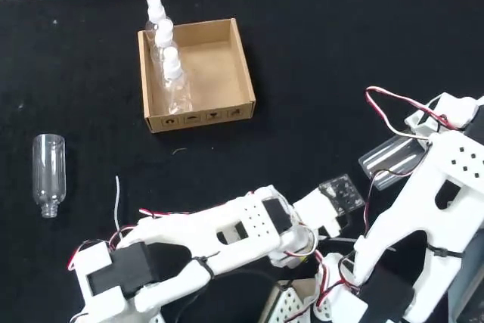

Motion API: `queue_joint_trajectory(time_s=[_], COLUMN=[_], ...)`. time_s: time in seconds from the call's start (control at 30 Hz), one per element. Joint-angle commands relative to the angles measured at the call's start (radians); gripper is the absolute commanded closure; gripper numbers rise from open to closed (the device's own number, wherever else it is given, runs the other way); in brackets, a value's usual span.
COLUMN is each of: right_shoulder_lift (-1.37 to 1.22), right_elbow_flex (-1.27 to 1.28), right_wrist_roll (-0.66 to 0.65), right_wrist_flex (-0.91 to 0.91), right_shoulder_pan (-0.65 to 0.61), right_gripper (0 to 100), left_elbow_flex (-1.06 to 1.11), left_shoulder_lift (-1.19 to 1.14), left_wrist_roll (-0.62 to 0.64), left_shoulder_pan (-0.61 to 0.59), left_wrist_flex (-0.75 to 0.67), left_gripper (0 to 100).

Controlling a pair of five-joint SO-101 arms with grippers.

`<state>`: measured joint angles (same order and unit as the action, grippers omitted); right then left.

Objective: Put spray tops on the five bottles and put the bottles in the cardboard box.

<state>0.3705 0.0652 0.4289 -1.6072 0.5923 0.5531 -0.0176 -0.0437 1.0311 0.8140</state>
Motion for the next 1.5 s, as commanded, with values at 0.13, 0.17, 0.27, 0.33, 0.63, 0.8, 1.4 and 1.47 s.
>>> queue_joint_trajectory(time_s=[0.13, 0.17, 0.27, 0.33, 0.63, 0.8, 1.4, 1.47], right_shoulder_lift=[0.047, 0.047, 0.047, 0.047, 0.047, 0.047, 0.047, 0.047], right_elbow_flex=[-0.053, -0.053, -0.053, -0.053, -0.038, -0.038, -0.036, -0.036], right_wrist_roll=[0.006, 0.006, 0.006, 0.006, 0.006, 0.006, 0.006, 0.006], right_wrist_flex=[0.02, 0.02, 0.02, 0.02, 0.02, 0.02, 0.017, 0.015], right_shoulder_pan=[-0.028, -0.028, -0.028, -0.028, -0.029, -0.029, -0.029, -0.029], right_gripper=[98.8, 98.8, 98.8, 98.8, 98.8, 98.8, 98.8, 98.8], left_elbow_flex=[-0.068, -0.068, -0.068, -0.073, -0.133, -0.133, -0.156, -0.15], left_shoulder_lift=[0.002, 0.002, -0.002, -0.025, -0.133, -0.135, -0.133, -0.133], left_wrist_roll=[-0.014, -0.014, -0.014, -0.014, -0.014, -0.014, -0.009, -0.014], left_shoulder_pan=[-0.013, -0.013, -0.013, -0.01, -0.004, -0.001, -0.01, -0.012], left_wrist_flex=[-0.028, -0.029, -0.031, -0.031, -0.02, -0.025, 0.13, 0.17], left_gripper=[77, 77, 77, 77, 81, 89, 96, 96])
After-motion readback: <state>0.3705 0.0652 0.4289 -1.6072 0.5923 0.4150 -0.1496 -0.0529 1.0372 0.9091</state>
